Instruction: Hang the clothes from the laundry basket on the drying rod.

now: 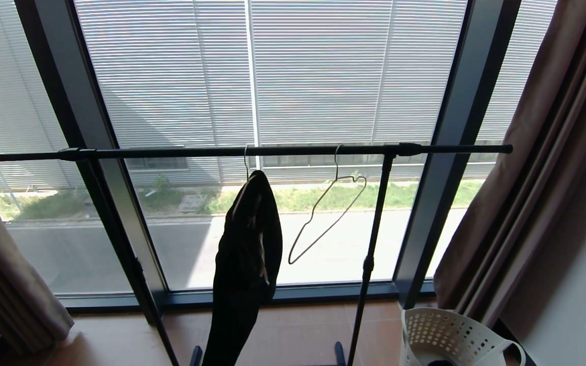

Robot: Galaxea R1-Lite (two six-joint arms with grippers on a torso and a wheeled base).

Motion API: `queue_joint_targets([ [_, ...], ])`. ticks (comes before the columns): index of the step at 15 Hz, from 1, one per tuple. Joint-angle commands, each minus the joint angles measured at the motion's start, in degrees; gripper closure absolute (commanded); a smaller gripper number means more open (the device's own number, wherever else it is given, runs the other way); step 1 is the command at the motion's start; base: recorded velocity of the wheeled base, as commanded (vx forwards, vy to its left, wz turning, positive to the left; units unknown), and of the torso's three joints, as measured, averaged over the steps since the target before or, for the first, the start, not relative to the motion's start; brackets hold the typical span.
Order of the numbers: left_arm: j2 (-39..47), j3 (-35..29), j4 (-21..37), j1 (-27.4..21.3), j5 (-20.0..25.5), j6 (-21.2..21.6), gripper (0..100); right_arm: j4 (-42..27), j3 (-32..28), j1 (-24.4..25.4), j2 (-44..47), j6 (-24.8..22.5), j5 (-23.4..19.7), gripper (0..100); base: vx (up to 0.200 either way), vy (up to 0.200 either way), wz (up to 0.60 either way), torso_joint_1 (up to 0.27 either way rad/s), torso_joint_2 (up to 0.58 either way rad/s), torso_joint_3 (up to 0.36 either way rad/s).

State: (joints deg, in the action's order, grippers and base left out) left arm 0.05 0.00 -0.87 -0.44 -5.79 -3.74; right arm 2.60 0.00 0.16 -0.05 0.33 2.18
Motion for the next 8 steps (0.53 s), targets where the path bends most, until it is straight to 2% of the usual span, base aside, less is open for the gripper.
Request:
queue_joint_targets([
  [1,-0.05,0.00,-0.01,0.00,-0.01,-0.04,0,0.04,0.00,0.02,0.05,0.02,0.02,0,0.000,0.000,0.00,-0.134,0.33,0.183],
  [8,-0.05,0.00,-0.01,0.00,-0.10,-0.12,0,-0.05,0.00,0.02,0.05,0.02,0.02,0,0.000,0.000,0.00,-0.149,0.36,0.208],
])
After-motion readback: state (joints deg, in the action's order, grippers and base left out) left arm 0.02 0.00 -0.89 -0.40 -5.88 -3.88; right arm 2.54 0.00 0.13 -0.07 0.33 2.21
